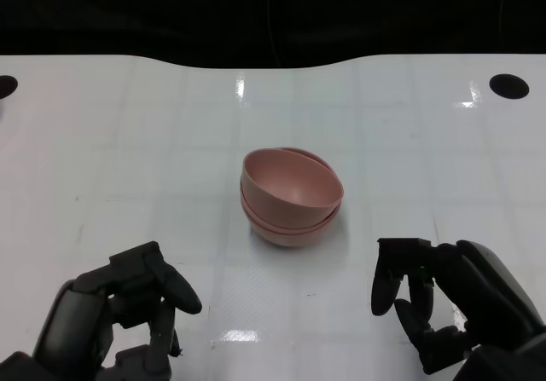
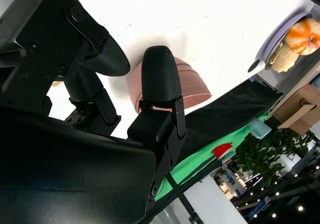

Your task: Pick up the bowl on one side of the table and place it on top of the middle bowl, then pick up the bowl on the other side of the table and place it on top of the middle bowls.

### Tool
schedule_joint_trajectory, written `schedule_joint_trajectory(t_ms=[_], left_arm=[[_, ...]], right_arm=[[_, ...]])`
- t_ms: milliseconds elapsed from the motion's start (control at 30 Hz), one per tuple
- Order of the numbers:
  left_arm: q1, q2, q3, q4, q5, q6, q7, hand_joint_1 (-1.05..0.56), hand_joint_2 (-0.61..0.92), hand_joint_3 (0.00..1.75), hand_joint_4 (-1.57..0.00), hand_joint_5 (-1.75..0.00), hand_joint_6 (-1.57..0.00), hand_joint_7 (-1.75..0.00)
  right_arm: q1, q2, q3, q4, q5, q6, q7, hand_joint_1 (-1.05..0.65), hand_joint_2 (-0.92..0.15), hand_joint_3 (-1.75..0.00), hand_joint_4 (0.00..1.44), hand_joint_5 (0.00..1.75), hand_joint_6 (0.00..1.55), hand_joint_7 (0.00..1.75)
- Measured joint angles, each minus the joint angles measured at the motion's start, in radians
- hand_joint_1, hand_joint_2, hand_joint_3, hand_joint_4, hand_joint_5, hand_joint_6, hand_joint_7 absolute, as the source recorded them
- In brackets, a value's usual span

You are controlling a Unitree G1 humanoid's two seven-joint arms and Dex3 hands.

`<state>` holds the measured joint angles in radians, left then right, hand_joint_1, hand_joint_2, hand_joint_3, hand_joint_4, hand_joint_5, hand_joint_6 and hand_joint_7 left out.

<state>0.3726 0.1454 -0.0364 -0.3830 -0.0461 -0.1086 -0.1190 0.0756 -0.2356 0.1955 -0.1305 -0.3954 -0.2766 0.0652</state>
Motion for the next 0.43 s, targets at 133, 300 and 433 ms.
schedule_joint_trajectory(t_ms=[133,300,433], left_arm=[[-0.032,-0.007,0.000,0.083,0.000,-0.069,-0.011,-0.16,0.40,1.40,-0.85,-1.75,-0.80,-1.55],[-0.044,-0.005,0.001,0.125,0.000,-0.113,-0.032,-0.17,0.39,1.38,-0.85,-1.74,-0.83,-1.51],[-0.046,-0.003,0.007,0.131,-0.001,-0.116,-0.041,-0.17,0.39,1.38,-0.85,-1.75,-0.83,-1.50]], right_arm=[[-0.010,-0.001,-0.002,0.027,0.013,-0.024,-0.001,-0.05,-0.10,-1.69,0.94,1.75,0.84,1.48],[-0.021,0.000,-0.001,0.041,0.013,-0.054,-0.006,-0.03,-0.10,-1.71,0.96,1.75,0.86,1.47],[-0.022,0.000,0.000,0.042,0.013,-0.065,-0.011,-0.02,-0.10,-1.72,0.95,1.75,0.85,1.47]])
